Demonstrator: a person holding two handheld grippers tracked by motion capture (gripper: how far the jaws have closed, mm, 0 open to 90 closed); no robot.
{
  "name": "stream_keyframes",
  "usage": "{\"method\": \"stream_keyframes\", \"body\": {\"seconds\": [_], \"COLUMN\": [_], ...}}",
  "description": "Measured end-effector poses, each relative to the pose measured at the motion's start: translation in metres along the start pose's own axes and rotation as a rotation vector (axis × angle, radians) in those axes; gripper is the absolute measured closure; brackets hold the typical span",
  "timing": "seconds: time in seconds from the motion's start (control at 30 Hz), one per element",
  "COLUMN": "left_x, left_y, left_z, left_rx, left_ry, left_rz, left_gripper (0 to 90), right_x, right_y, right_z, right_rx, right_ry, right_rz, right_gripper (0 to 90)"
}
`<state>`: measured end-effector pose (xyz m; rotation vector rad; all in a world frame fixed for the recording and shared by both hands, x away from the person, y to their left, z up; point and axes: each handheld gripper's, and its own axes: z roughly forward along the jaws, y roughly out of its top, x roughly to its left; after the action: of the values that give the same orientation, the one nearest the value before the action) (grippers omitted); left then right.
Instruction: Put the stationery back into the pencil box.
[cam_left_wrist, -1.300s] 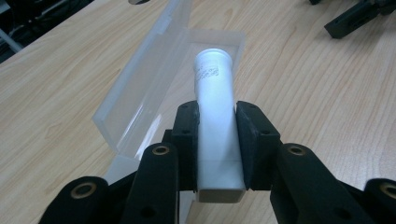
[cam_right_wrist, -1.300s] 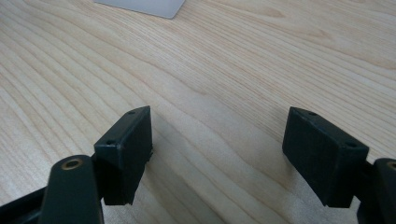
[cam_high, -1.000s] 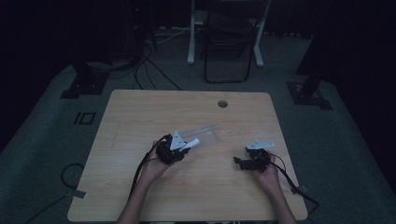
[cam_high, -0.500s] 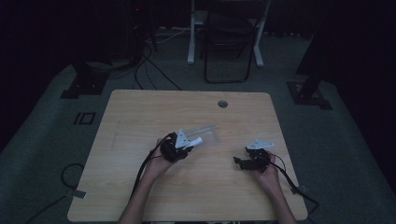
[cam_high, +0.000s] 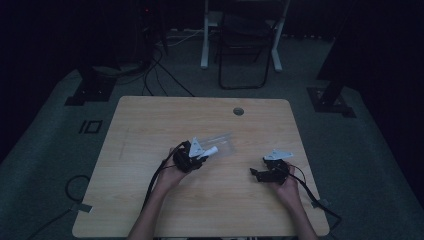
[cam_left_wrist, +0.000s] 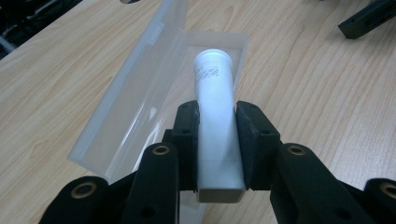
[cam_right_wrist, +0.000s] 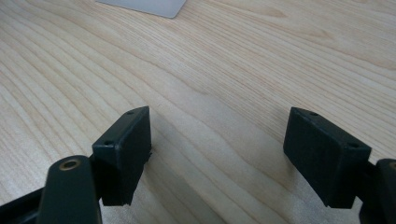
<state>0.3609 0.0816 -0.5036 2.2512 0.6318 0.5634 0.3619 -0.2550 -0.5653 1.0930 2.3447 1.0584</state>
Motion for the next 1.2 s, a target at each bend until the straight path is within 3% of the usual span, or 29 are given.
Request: {"method": "stream_keyframes", "body": {"seconds": [0.37,1.2], "left_x": [0.004,0.006], "left_y": [0.008,0.016], "left_z": [0.005,0.014], "left_rx": [-0.018,0.0], "left_ry": [-0.01,-0.012], "left_rz": [0.002,0.015], "left_gripper": [71.0,71.0], "right_x": [0.001,0.001], "right_y": [-0.001,-0.001], "right_z": [-0.001,-0.001], "right_rx": [0.001,0.001], "right_ry": [0.007,0.007], "right_rz": [-0.007,-0.007], "right_gripper": [23.0,23.0]}}
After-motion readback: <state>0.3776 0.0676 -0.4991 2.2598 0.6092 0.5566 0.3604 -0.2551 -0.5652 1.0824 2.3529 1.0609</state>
